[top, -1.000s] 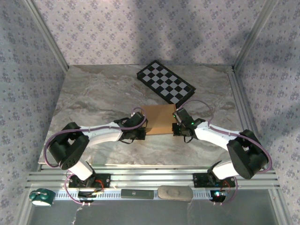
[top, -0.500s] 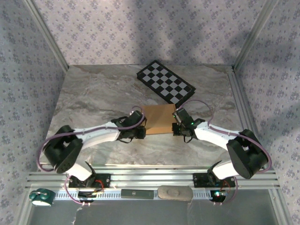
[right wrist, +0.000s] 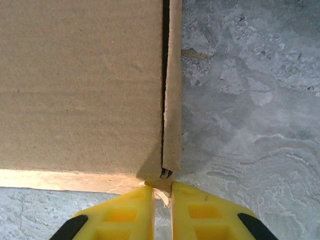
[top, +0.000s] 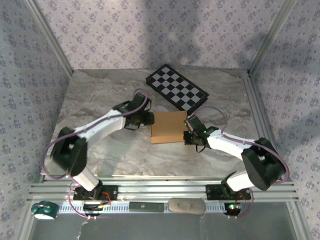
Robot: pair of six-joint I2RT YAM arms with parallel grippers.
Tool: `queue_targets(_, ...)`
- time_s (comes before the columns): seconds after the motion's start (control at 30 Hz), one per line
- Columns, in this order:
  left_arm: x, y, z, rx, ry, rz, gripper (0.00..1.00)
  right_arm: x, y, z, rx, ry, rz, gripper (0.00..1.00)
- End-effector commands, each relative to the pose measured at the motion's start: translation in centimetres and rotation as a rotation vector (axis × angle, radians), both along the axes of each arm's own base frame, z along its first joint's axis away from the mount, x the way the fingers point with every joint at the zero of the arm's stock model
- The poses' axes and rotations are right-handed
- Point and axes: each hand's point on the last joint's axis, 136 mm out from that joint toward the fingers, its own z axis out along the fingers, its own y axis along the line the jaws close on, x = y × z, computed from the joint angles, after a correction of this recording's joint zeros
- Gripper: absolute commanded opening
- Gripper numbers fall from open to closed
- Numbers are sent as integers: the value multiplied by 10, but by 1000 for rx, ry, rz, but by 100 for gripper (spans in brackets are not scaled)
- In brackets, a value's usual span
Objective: Fold the paper box
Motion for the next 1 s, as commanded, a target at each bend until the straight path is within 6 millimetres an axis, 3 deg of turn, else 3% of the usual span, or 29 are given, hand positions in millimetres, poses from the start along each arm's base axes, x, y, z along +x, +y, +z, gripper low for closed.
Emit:
queue_targets(0.0, 6, -17, -19, 47, 61, -100, 42, -4, -12, -13, -56, 30, -18, 17)
queue_targets(0.13, 19, -31, -41, 134, 84, -140, 41, -4, -11, -12, -55, 27, -17, 17)
queue_targets(0.23, 22, -31, -52, 204, 86, -140, 38, -3, -11, -12, -52, 23, -13, 17)
queue_targets(0.97, 12, -29, -98, 299, 197, -173, 34, 4, -18, -9, -65, -99, -99, 16)
